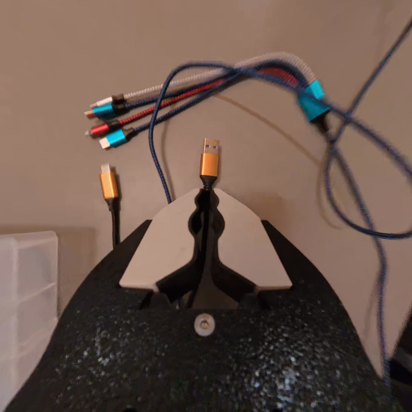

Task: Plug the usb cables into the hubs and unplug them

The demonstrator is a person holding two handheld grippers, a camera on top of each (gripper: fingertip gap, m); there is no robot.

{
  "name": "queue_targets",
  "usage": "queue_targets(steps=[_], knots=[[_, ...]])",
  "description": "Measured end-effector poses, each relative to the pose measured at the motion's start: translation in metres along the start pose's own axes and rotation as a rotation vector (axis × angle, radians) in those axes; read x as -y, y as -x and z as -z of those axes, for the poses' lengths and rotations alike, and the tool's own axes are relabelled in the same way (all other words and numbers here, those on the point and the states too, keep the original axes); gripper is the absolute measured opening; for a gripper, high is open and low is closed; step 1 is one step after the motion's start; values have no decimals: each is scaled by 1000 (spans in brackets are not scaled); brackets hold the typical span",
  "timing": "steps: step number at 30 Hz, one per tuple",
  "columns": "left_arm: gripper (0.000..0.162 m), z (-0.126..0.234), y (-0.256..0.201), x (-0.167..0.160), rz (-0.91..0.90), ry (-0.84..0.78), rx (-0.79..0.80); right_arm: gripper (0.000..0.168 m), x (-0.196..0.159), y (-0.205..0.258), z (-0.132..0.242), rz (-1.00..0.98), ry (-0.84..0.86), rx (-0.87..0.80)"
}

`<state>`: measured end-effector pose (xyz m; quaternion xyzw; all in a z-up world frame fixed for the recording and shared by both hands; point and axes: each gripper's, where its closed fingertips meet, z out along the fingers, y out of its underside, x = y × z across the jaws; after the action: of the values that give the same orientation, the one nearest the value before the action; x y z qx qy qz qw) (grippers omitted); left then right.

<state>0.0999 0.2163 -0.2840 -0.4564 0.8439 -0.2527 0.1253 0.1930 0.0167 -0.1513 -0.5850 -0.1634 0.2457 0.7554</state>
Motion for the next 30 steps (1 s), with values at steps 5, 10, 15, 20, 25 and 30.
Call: queue_targets(steps=[5, 10, 15, 20, 25, 30], knots=[[4, 71, -37, 73, 104, -526, -302, 73, 0, 0, 0, 0, -2, 1], [4, 92, -67, 94, 22, -606, -387, 73, -3, 0, -2, -6, 20, 8], [3, 102, -83, 111, -46, -605, -401, 73, -1, 0, 0, -3, 3, 1], [3, 108, -77, 126, -5, -443, -213, 73, 0, 0, 0, -6, 0, 4], [3, 143, -80, 146, -21, -209, 40, 73, 0, 0, 0, -9, -5, 5], [3, 134, -113, 172, -47, -107, -82, 73, 1, -1, 1, -12, -8, 4]])
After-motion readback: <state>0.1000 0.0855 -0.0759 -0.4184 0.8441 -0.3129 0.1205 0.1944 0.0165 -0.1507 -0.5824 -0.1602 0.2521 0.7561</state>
